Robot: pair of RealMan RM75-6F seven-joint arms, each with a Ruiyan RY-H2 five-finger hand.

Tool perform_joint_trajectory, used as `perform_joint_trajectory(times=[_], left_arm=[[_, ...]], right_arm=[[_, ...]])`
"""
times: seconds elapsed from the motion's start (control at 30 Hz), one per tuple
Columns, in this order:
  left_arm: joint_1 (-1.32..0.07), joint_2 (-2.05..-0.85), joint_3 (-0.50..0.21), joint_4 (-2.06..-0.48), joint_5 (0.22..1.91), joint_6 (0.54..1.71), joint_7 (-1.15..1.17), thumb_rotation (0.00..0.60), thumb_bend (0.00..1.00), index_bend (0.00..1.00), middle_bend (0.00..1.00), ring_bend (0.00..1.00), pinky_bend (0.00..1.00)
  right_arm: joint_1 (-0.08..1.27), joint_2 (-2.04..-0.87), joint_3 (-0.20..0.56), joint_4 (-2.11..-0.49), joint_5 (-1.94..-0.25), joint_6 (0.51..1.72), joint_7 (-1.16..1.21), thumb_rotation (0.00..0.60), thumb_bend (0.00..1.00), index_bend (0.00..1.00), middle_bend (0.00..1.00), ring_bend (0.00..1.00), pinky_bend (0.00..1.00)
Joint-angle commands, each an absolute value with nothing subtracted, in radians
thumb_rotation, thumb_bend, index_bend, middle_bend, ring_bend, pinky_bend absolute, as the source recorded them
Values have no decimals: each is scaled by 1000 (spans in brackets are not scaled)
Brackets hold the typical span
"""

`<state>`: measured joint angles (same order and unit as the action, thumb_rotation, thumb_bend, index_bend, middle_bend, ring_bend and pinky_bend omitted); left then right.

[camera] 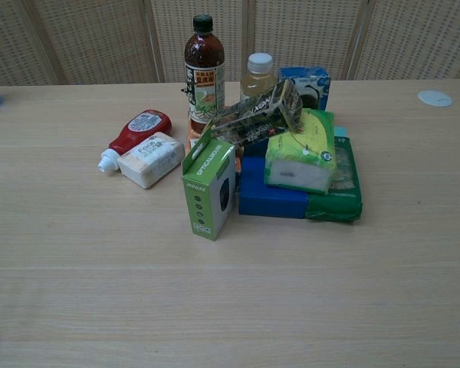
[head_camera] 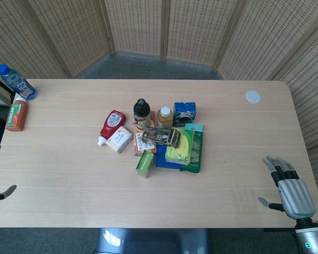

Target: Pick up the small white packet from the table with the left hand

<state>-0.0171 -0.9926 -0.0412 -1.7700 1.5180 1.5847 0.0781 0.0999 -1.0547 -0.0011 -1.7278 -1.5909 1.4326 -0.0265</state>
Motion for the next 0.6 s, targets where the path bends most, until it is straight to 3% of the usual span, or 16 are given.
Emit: perform_joint_trajectory(times=[0.03,0.37,0.6], left_arm=[[-19,-995,-39,-1766,1517,1579,85,600,0,0,0,0,0],[-37,-1002,-42,-1755,1510,1545,94,600,0,0,0,0,0],[-129,-982,-82,-1790,1468,1420,178,600,0,0,0,0,0]], right_arm=[[100,-1054,-1,-1728,-1590,1433,-26,579,0,0,0,0,0],[97,-1052,2,-1731,-1586,1437,-21,584,0,0,0,0,0],[96,-1049,2,-1736,-1583,1439,-20,577,0,0,0,0,0]])
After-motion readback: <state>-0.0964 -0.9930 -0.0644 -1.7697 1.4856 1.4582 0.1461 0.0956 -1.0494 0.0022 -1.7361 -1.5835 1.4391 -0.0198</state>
